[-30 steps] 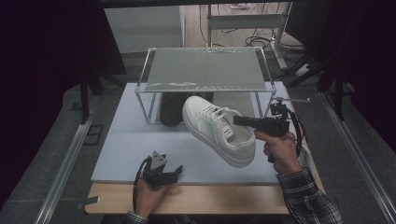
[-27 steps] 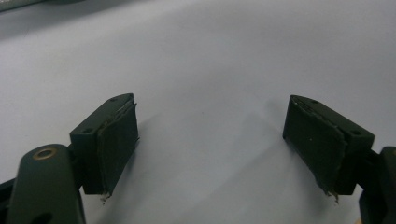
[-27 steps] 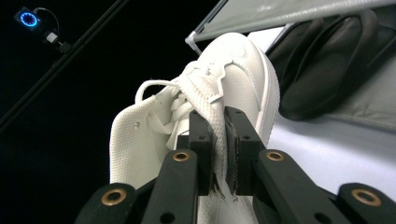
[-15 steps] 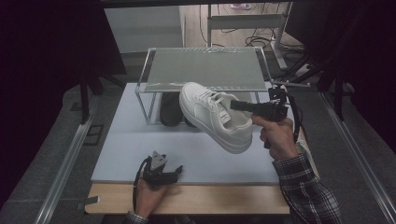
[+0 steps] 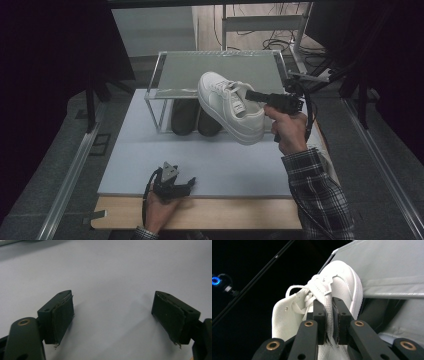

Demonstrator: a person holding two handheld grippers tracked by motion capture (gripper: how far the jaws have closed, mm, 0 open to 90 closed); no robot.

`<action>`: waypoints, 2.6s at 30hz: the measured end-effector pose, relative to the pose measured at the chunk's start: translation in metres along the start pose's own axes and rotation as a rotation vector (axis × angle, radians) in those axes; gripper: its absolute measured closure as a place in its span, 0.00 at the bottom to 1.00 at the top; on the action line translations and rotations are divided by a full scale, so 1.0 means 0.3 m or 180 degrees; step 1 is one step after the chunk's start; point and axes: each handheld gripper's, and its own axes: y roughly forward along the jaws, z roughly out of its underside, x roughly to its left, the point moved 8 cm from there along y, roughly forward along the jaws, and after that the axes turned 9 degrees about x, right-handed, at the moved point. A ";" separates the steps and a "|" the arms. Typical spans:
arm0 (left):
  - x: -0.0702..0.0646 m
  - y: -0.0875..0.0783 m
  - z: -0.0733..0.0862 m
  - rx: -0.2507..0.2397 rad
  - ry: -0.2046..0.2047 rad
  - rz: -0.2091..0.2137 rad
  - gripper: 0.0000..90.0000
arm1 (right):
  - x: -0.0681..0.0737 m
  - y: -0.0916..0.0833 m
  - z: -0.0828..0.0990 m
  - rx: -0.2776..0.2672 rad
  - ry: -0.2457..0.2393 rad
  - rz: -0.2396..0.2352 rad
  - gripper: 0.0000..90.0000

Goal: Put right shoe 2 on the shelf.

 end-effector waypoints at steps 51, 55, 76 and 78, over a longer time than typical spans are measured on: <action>-0.001 0.001 -0.001 -0.0009 -0.0013 0.0001 0.20 | -0.090 0.093 -0.183 -0.0474 -0.0032 0.0397 0.61; -0.001 0.001 -0.001 -0.0009 -0.0013 0.0000 0.20 | -0.096 0.068 -0.170 -0.0440 -0.0086 0.0421 0.60; -0.001 0.001 -0.001 -0.0011 -0.0015 0.0000 0.20 | -0.091 -0.029 -0.072 -0.0349 -0.0439 0.0494 0.65; -0.001 0.001 -0.001 -0.0011 -0.0015 -0.0001 0.20 | -0.088 -0.035 -0.049 -0.0308 -0.0476 0.0480 0.67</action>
